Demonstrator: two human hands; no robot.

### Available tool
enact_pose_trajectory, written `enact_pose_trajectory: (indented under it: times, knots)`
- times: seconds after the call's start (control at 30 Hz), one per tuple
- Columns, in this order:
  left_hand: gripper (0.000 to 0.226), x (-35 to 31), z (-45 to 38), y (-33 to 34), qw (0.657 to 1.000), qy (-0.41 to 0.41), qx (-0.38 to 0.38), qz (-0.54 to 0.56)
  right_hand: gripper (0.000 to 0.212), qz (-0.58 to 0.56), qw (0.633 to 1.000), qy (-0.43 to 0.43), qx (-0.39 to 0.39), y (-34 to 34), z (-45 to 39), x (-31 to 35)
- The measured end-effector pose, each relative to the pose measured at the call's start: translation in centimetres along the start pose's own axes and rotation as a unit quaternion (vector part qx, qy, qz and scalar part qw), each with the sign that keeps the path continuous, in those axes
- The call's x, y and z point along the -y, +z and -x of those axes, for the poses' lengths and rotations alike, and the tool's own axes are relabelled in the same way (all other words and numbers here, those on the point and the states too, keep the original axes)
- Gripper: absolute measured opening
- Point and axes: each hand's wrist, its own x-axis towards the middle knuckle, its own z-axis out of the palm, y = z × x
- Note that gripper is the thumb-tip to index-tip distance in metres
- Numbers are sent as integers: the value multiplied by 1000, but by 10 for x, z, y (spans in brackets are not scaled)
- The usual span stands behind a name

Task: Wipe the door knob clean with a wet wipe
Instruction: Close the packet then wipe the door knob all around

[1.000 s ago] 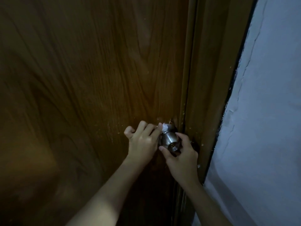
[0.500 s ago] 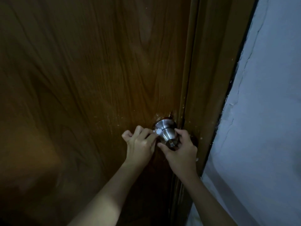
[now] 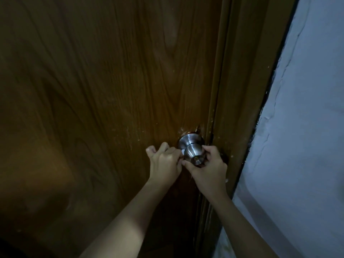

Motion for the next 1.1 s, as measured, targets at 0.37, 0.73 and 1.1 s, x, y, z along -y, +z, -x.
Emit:
enact_pose_trajectory:
  times: [0.37,0.73,1.1]
  knots:
    - [16,-19,29,-2,931,-128,125,319,29,-134,984,96,74,-8,31,-18]
    - [46,-15,9,-29,902,-147,11,405,25,-406,799,440,58,2,-1,-4]
    - [42,-15,-6,-34,934,-91,50,342,18,-303,918,204,-155,-4,15,8]
